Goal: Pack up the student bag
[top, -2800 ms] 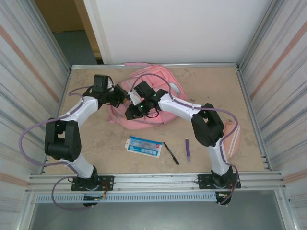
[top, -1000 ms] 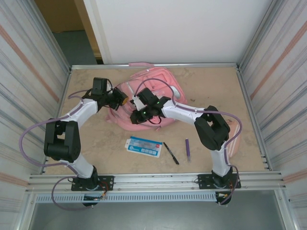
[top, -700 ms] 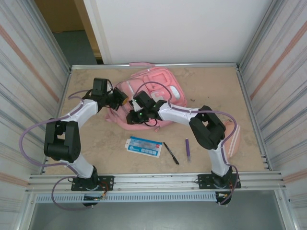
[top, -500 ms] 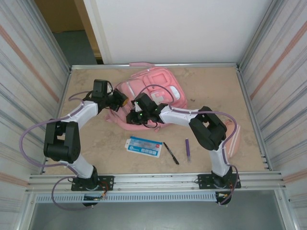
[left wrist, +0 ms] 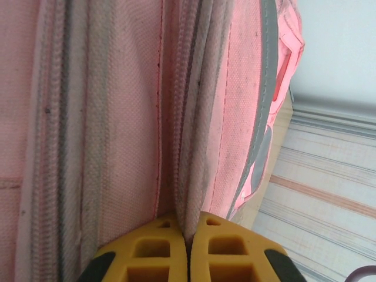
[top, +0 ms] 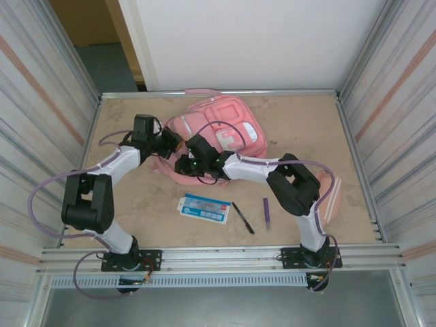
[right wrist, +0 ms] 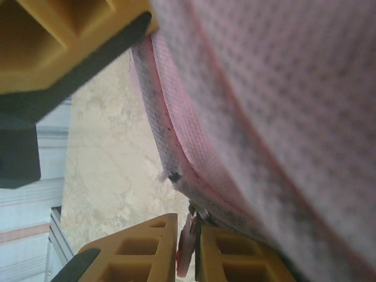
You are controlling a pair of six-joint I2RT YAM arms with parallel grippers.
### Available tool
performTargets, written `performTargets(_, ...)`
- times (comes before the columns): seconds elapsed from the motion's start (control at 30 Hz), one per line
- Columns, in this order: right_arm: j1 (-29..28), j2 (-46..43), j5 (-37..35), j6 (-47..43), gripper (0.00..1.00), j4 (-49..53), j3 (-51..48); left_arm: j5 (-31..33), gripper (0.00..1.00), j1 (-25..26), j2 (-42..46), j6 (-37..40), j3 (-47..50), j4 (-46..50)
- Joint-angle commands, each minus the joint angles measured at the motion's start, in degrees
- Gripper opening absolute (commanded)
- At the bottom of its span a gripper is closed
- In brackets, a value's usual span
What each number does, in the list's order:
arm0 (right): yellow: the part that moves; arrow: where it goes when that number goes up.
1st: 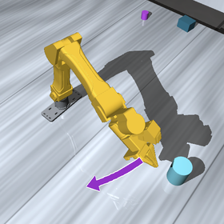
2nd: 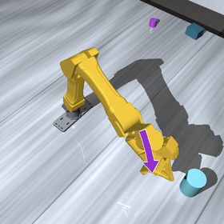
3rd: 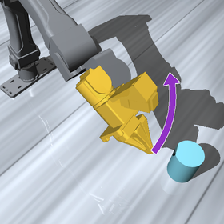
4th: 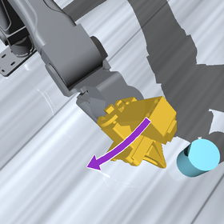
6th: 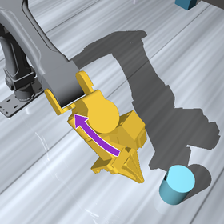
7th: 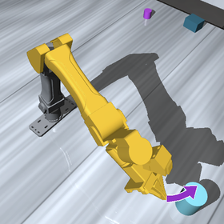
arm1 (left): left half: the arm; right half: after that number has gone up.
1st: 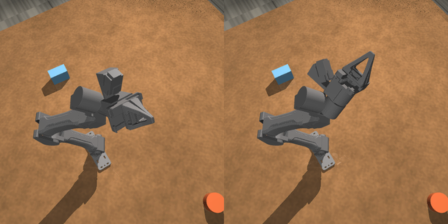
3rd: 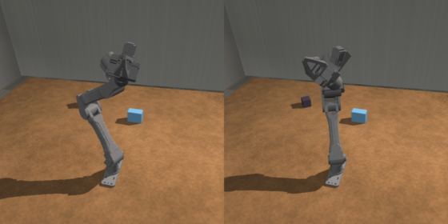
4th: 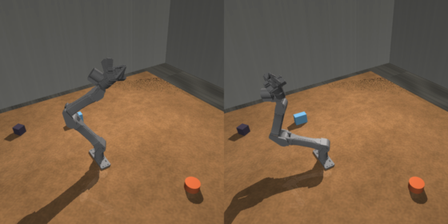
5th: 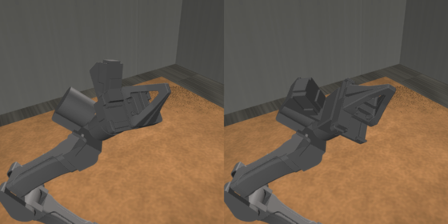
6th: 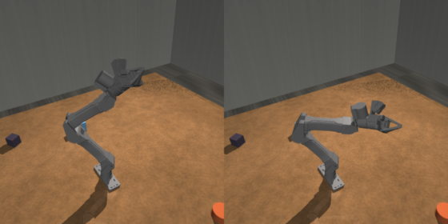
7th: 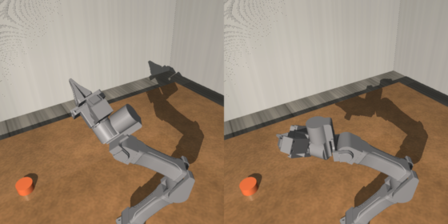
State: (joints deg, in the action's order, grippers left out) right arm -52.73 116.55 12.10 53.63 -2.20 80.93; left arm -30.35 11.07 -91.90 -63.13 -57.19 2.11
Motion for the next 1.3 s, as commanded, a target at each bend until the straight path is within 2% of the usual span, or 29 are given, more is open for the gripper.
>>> performTargets(0.0, -0.5, -2.5, -5.8, -1.6, 0.14, -11.9, 1.7, -7.3, 0.0, 2.9, 1.6, -1.2, 2.2, 2.4)
performTargets(0.13, -0.5, -0.4, -5.8, -3.4, 0.14, -12.1, 4.1, -8.6, 0.0, 3.1, 0.1, -2.4, 2.6, 0.3)
performTargets(0.3, -0.3, -0.8, -5.0, -5.2, 0.16, -14.5, 0.5, -9.2, 0.0, 2.9, 0.0, -1.0, 1.9, 1.5)
performTargets(0.37, -0.3, -2.5, -4.7, -8.3, 0.21, -14.6, -2.0, -9.8, 0.0, 2.1, 0.0, -0.7, 1.8, 1.7)
performTargets(0.5, -0.4, -6.5, -6.6, -16.8, 0.23, -12.0, -7.5, -10.6, 0.0, 1.1, 0.8, -0.8, 3.3, 1.0)
performTargets(0.53, -0.3, -7.8, -6.9, -18.5, 0.29, -10.8, -8.7, -10.4, 0.0, 1.2, 1.2, -1.1, 3.7, 0.7)
performTargets(0.6, -0.4, -10.5, -6.7, -21.5, 0.34, -10.8, -12.0, -10.5, 0.0, 1.1, 1.5, -0.4, 3.3, 1.3)
performTargets(0.73, -0.4, -16.2, -3.7, -25.4, 0.39, -13.4, -18.6, -9.8, 0.0, 1.2, 1.6, 1.8, 2.4, 3.8)
performTargets(0.83, -0.1, -21.0, -1.1, -31.4, 0.41, -10.4, -21.0, -10.9, 0.0, 1.2, 0.6, 2.3, 1.4, 3.8)
performTargets(1.03, 1.4, -25.4, -10.2, -48.3, 0.45, 6.6, -15.5, -11.0, 0.0, 1.9, 0.9, 2.9, 0.2, 5.4)
performTargets(1.1, 3.7, -23.3, -10.1, -50.3, 0.46, 10.8, -11.9, -11.6, 0.0, 2.3, 0.8, 2.9, -0.4, 5.6)
performTargets(1.27, 6.2, -19.0, -11.3, -53.9, 0.52, 13.2, -7.8, -11.2, 0.0, 3.9, 0.6, 1.8, -0.9, 5.5)
